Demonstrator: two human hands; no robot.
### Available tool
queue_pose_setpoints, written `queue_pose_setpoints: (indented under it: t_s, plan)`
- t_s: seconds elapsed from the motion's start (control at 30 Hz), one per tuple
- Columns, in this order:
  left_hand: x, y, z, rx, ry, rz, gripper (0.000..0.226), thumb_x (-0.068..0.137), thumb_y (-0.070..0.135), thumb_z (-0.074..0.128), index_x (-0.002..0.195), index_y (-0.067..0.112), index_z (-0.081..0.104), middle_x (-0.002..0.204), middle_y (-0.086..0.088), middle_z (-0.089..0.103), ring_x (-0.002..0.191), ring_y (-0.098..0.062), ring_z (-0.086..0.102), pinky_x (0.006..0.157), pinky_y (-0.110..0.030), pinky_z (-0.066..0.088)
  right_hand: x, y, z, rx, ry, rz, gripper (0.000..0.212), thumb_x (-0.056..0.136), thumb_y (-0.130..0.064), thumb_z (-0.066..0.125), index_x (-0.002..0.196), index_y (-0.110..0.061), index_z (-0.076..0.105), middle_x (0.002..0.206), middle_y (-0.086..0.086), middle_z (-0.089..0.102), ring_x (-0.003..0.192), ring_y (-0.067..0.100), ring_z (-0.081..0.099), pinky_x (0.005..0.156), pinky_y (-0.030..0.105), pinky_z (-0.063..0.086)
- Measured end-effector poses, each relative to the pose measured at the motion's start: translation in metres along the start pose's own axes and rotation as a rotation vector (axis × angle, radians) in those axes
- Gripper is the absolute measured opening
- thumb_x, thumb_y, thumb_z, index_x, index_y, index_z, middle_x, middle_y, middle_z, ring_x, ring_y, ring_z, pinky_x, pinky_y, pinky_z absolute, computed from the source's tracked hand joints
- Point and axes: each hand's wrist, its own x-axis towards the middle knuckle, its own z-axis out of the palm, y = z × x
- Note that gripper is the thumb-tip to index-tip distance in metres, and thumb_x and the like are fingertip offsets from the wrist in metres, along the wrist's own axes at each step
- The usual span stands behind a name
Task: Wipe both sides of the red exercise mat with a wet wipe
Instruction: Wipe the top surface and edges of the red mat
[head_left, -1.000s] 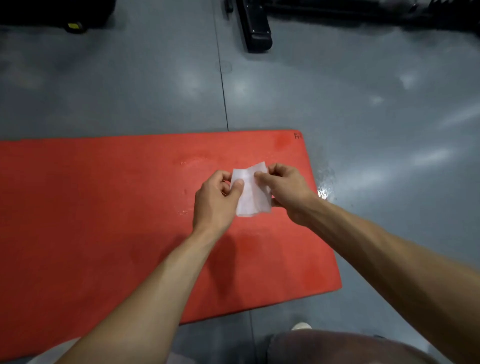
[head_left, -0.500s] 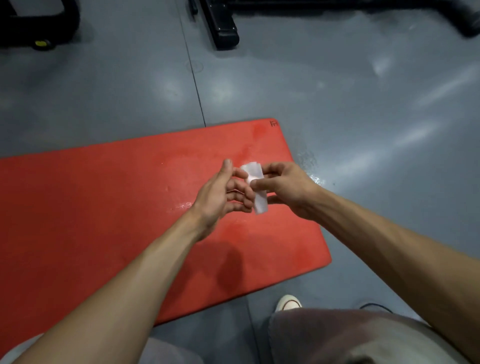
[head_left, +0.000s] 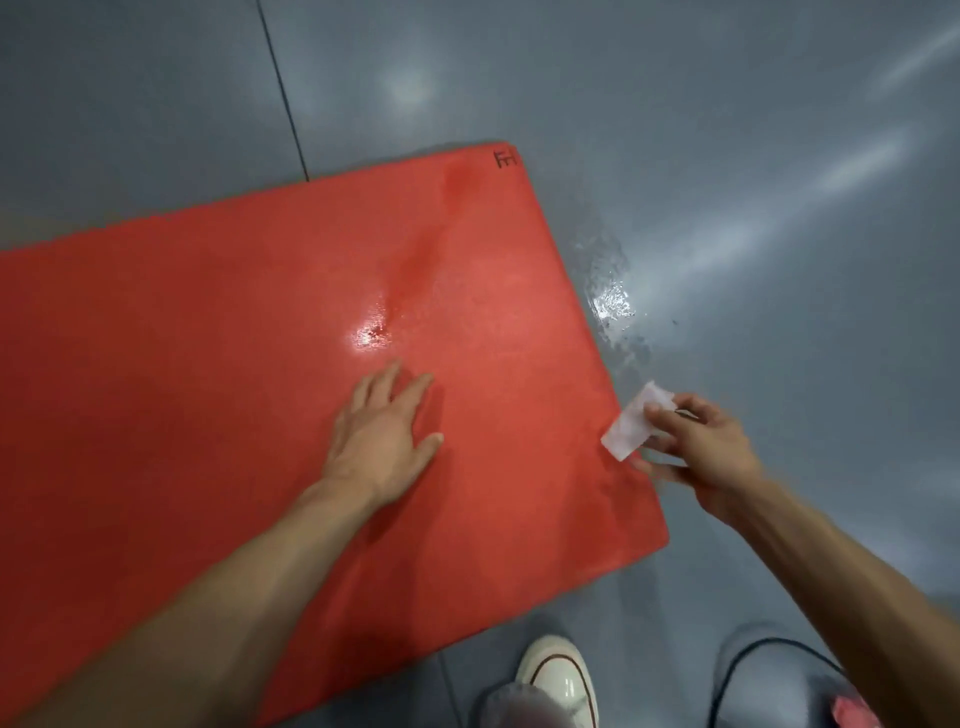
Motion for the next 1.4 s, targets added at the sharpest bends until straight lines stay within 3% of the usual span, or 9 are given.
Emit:
queue_pose_setpoints:
  t_s: [0.2,0.37,0.57,0.7,0.83,1.03,1.2,1.3,1.4]
  plan:
    - [0.056,0.004,0.019,0.253,-0.066,0.008,0.104,0.088,0.073,0.057,0.160,0.043,-0.012,0.167,-0.005,-0.030,0.155,-0.032,-0.022,0.128,-0.048,-0.001,0.090,-0.046,0.010,0.053,0.145,-0.248,0.020,0.096,-0.003,0.061,0.091,-0.020,0.053,0.083,0.005,0.059,0.065,0.011,0.058,0.066,0.028,0.060]
    - [0.060,0.004,0.026,0.268,-0.054,0.005,0.103,0.091,0.072,0.053,0.158,0.041,-0.019,0.164,-0.006,-0.036,0.153,-0.033,-0.027,0.128,-0.048,-0.004,0.170,-0.099,0.077,-0.314,0.247,-0.596,0.007,0.088,-0.029,0.064,0.087,-0.024,0.060,0.072,-0.003,0.062,0.064,0.013,0.052,0.067,0.033,0.045]
    - [0.062,0.004,0.029,0.263,-0.046,0.004,0.104,0.091,0.071,0.053,0.157,0.041,-0.021,0.162,-0.005,-0.039,0.152,-0.033,-0.029,0.128,-0.049,-0.005,0.196,-0.109,0.142,-0.643,0.208,-0.919,0.019,0.100,-0.026,0.054,0.093,-0.010,0.063,0.070,0.001,0.058,0.064,0.014,0.047,0.063,0.034,0.035]
    - [0.063,0.003,0.031,0.266,-0.038,0.006,0.105,0.090,0.072,0.054,0.157,0.041,-0.021,0.162,-0.004,-0.038,0.152,-0.033,-0.029,0.128,-0.050,-0.003,0.180,-0.078,0.116,-0.863,0.164,-0.986,0.023,0.101,-0.033,0.056,0.093,-0.014,0.066,0.075,0.011,0.069,0.070,0.031,0.061,0.060,0.036,0.040]
    - [0.063,0.002,0.032,0.256,-0.032,0.008,0.106,0.090,0.071,0.055,0.158,0.041,-0.020,0.163,-0.005,-0.037,0.153,-0.034,-0.028,0.128,-0.051,-0.001,0.145,-0.042,0.076,-0.970,0.025,-1.087,0.010,0.097,-0.022,0.061,0.099,-0.017,0.070,0.098,-0.002,0.075,0.090,0.023,0.070,0.075,0.036,0.053]
    - [0.063,0.002,0.032,0.231,-0.034,0.006,0.105,0.090,0.070,0.056,0.158,0.041,-0.019,0.163,-0.004,-0.038,0.153,-0.033,-0.028,0.128,-0.051,-0.003,0.183,-0.102,0.090,-0.811,0.337,-1.005,0.025,0.097,-0.039,0.063,0.098,-0.015,0.072,0.099,0.008,0.061,0.086,0.024,0.061,0.076,0.033,0.047]
    - [0.061,0.002,0.031,0.217,-0.021,0.012,0.105,0.090,0.069,0.057,0.159,0.041,-0.016,0.164,-0.003,-0.036,0.153,-0.033,-0.027,0.128,-0.051,-0.003,0.184,-0.101,0.131,-0.776,-0.078,-0.877,0.015,0.094,-0.040,0.067,0.084,-0.028,0.065,0.087,-0.005,0.070,0.066,-0.004,0.053,0.059,0.013,0.034]
    - [0.062,0.001,0.032,0.223,-0.015,0.014,0.105,0.090,0.070,0.056,0.159,0.041,-0.016,0.164,-0.004,-0.037,0.153,-0.033,-0.028,0.128,-0.051,-0.004,0.169,-0.079,0.109,-0.787,-0.182,-0.919,0.014,0.095,-0.029,0.068,0.083,-0.034,0.062,0.092,-0.013,0.071,0.074,-0.001,0.054,0.066,0.013,0.036]
    - [0.062,0.000,0.032,0.228,-0.010,0.017,0.104,0.090,0.070,0.055,0.159,0.041,-0.018,0.163,-0.004,-0.038,0.153,-0.033,-0.029,0.127,-0.051,-0.004,0.164,-0.066,0.079,-0.924,-0.204,-0.889,0.018,0.097,-0.026,0.067,0.083,-0.016,0.059,0.082,-0.023,0.064,0.075,-0.003,0.054,0.065,0.014,0.036]
